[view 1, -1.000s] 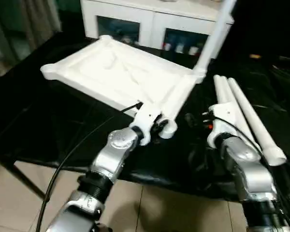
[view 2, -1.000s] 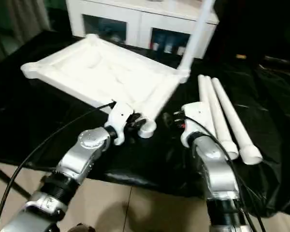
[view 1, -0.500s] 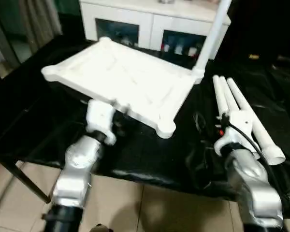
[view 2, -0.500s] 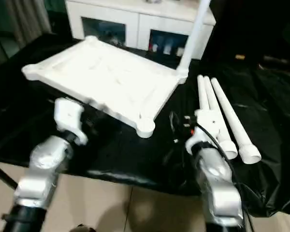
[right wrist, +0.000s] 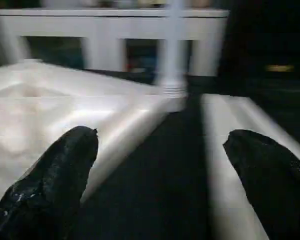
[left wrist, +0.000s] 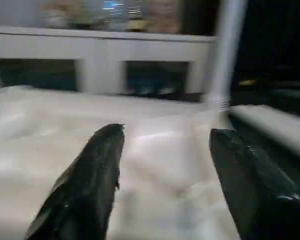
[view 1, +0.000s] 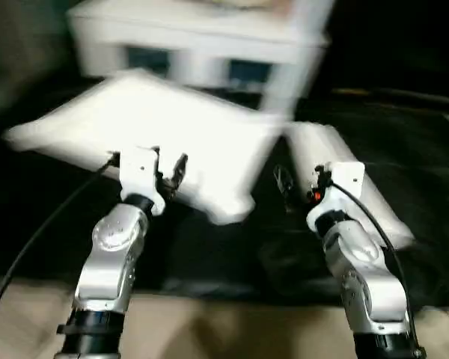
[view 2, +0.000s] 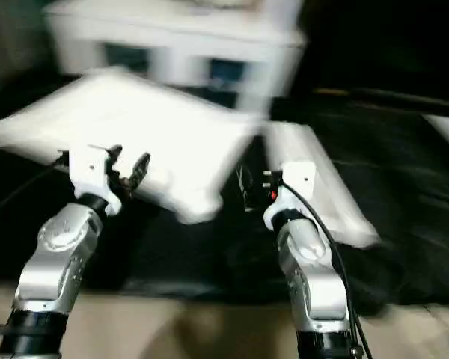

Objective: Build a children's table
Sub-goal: Rotate table base

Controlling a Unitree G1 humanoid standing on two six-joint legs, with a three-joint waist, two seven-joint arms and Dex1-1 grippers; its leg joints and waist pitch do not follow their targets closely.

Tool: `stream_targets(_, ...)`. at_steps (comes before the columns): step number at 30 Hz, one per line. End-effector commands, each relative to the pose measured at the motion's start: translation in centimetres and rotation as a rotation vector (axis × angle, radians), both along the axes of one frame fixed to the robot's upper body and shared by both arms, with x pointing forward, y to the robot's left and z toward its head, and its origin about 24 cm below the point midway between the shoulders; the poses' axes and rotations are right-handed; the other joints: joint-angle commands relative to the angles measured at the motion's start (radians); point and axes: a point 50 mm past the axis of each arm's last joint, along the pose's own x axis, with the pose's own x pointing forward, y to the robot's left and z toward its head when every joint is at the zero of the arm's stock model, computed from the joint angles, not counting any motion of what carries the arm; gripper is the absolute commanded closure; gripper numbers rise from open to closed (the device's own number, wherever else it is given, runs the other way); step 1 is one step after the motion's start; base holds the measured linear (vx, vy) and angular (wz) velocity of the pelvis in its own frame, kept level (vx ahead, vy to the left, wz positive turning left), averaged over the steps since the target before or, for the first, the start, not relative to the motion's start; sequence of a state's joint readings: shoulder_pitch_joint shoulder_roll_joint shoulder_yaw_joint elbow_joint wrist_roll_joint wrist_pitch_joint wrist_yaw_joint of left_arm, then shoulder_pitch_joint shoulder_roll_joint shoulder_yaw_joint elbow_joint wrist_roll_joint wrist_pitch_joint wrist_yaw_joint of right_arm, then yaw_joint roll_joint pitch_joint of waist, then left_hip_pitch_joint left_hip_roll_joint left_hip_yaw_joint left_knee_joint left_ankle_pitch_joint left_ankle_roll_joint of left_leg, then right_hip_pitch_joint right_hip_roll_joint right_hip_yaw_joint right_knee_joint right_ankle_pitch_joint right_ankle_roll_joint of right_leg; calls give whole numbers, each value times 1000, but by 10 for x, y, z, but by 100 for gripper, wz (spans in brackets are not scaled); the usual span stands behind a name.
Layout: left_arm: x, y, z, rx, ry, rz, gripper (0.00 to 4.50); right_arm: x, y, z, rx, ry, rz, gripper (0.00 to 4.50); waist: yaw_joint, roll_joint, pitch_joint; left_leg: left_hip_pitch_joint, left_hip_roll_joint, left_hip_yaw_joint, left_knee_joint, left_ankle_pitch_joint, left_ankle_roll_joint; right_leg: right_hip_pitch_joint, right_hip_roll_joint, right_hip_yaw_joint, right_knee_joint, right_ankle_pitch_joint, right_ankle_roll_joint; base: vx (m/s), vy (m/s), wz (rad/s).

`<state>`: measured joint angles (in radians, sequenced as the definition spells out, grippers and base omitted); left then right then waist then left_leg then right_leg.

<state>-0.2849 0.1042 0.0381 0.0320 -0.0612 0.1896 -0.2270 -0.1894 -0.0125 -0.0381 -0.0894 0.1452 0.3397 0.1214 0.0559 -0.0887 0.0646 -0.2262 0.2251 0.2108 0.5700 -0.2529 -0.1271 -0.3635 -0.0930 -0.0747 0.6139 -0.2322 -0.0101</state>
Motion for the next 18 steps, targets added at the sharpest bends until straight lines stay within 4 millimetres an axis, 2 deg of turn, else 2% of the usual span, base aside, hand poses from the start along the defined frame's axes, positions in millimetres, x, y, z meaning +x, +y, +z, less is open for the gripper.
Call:
stream_targets(1, 0, -12, 3, 9, -4, -33, 99, 0, -6, -4, -13, 12, -16, 0, -5, 15, -47, -2, -19, 9, -69, -564, 21, 25, -35, 49, -116, -492, -109, 169, -31, -61)
stream_targets(2, 0, -12, 3, 17, -1, -37, 71, -1, -7, -5, -17, 13, -18, 0, 49, 6, -83, -154, -58, -52, 47, -152, 105, 173, -153, 136, -142, -675, -30, 169, -31, -61)
stream_targets(3, 0, -12, 3, 21, 0, -40, 71, -1, -7, -6, -21, 14, -21, 0, 49, 6, -83, -154, -58, -52, 47, -152, 105, 173, -153, 136, -142, -675, -30, 169, -10, -18)
stream_targets(4, 0, -12, 3, 23, -1, -41, 64, -1, -8, -6, -23, 13, -22, 0, 49, -3, -80, -159, -48, -76, 68, -65, 137, 151, -147, 151, -143, -592, -133, 166, 2, 7)
stream_targets(5, 0, -12, 3, 24, -1, -41, 51, -1, -8, -6, -24, 12, -23, 0, 37, 26, -66, -161, -25, -82, 10, 21, 146, 125, -98, 90, -127, -469, -199, 166, 2, 7)
stream_targets(6, 0, -12, 3, 27, -1, -40, 51, -2, -8, -6, -25, 14, -24, 0, 16, 53, -65, -149, -18, -86, -52, 30, 145, 115, -18, 22, -98, -356, -167, 194, 18, -17)
stream_targets(7, 0, -12, 3, 30, 0, -39, 27, -2, -8, -7, -25, 15, -25, 0, 0, 58, -69, -121, -12, -99, -59, 18, 157, 98, 5, 9, -80, -293, -150, 244, 7, -6)
stream_targets(8, 0, -11, 4, 36, -1, -35, 21, -3, -9, -8, -39, 22, -23, 0, -46, 74, -84, 52, 48, -193, -61, 57, 321, -26, 22, -18, 16, -116, -138, 244, 7, -6)
stream_targets(9, 0, -9, 5, 38, -11, -26, 21, -3, -10, -9, -56, 32, -23, 0, -46, 74, -84, 52, 48, -193, -61, 57, 321, -26, 22, -18, 16, -116, -138, 283, -23, 14)
stream_targets(10, 0, -8, 6, 43, -17, -15, 18, -3, -10, -10, -74, 43, -18, 0, -52, 59, -101, 114, 91, -247, -35, 281, 508, -94, -2, -4, 66, -87, -42, 216, -46, 1)
stream_targets(11, 0, -6, 6, 47, -6, -9, 7, -4, -10, -10, -66, 49, 25, 0, -47, 47, -101, 103, 86, -241, -1, 572, 614, -143, -38, 32, 77, -13, 16, 216, -46, 1)
stream_targets(12, 0, -5, 5, 50, -1, -11, 7, -4, -10, -9, -62, 53, 36, 0, -43, 3, -116, 35, -29, -184, 70, 755, 524, -101, -72, 83, 13, 277, -12, 64, -27, -12)
stream_targets(13, -1, -5, 5, 43, 1, -16, 7, -4, -12, -9, -53, 62, 38, 0, -30, -37, -110, -81, -124, -131, 86, 667, 443, 1, -58, 117, 14, 488, 18, 61, -11, 13)
stream_targets(14, -2, -5, 4, 34, 2, -22, 7, -4, -13, -7, -42, 61, 47, 0, 12, -37, -108, -178, -135, -125, 140, 285, 326, 100, -147, 210, -5, 925, -113, 61, -11, 13)
stream_targets(15, -2, -5, 4, 33, 3, -23, 7, -4, -13, -7, -42, 62, 47, 0, 35, -32, -113, -211, -91, -131, 99, 202, 209, 137, -124, 201, 64, 1469, -204, 119, -14, 27)
stream_targets(16, -3, -3, 3, 27, 6, -27, 7, -4, -15, -6, -40, 77, 45, 0, 48, -15, -108, -205, -95, -112, 53, 258, 130, 126, -39, 151, 84, 1608, -197, 0, 0, 0)
stream_targets(17, -4, -2, 3, 24, 9, -25, 7, -3, -16, -5, -39, 84, 56, 0, 39, 9, -105, -198, -86, -108, 30, 322, 112, 114, -11, 128, 90, 1504, -182, 0, 0, 0)
stream_targets(18, -4, -1, 2, 29, 12, -19, 7, -3, -15, -5, -52, 97, 77, 0, 31, 38, -104, -168, -70, -104, 33, 448, 95, 82, 33, 92, 82, 1228, -145, 0, 0, 0)
